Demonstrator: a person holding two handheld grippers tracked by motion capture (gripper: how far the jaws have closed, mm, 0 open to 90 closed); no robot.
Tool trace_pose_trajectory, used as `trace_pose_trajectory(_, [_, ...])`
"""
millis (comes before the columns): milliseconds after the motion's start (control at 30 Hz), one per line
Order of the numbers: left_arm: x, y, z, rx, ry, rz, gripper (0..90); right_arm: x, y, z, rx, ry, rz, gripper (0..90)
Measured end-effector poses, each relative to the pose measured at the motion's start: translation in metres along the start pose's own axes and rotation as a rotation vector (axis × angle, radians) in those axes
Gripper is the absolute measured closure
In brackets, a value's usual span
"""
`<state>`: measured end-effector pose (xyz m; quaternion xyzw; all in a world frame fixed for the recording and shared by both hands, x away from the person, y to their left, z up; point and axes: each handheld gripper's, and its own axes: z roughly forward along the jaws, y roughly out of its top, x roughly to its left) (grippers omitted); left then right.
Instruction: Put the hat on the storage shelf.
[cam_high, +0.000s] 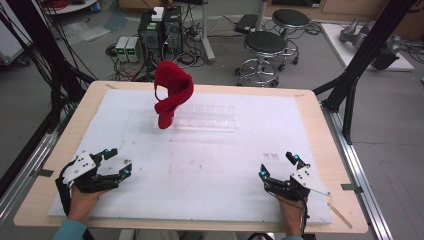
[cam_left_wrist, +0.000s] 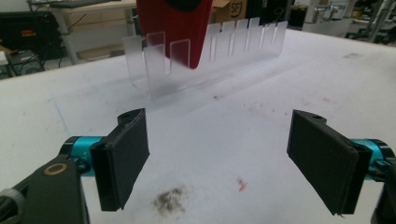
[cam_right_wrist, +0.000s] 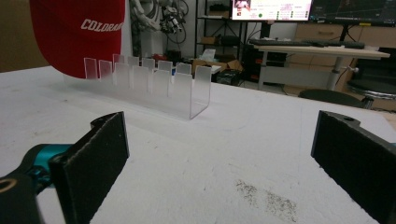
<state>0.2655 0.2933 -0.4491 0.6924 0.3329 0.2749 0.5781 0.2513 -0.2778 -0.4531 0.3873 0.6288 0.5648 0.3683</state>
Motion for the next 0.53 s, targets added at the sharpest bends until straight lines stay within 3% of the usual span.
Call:
trace_pose_trajectory(133, [0.0016,-0.0018,-0.0039,-0.043,-0.007,-0.015,21.1,0.0005,0.0002,0.0004,0.007,-0.003,-0.001,3.0])
trace_pose_trajectory(233, [0.0000,-0.0017,-0.0035,-0.036,-0.012,0.008,21.2,0.0003,0.0000,0.0002,0.003,-0.011,0.005,3.0])
trace_pose_trajectory(367, [0.0009,-0.0021,-0.0034,-0.038,-0.004,-0.013,21.0,-0.0001,0.0003,0.0010,0.012,-0.015,0.013,3.0])
trace_pose_trajectory(533, [-0.0026,-0.0023,-0.0034,-0.038,0.011,0.018,20.9,0.0024,0.0007,0.0022,0.021,-0.025,-0.017,3.0])
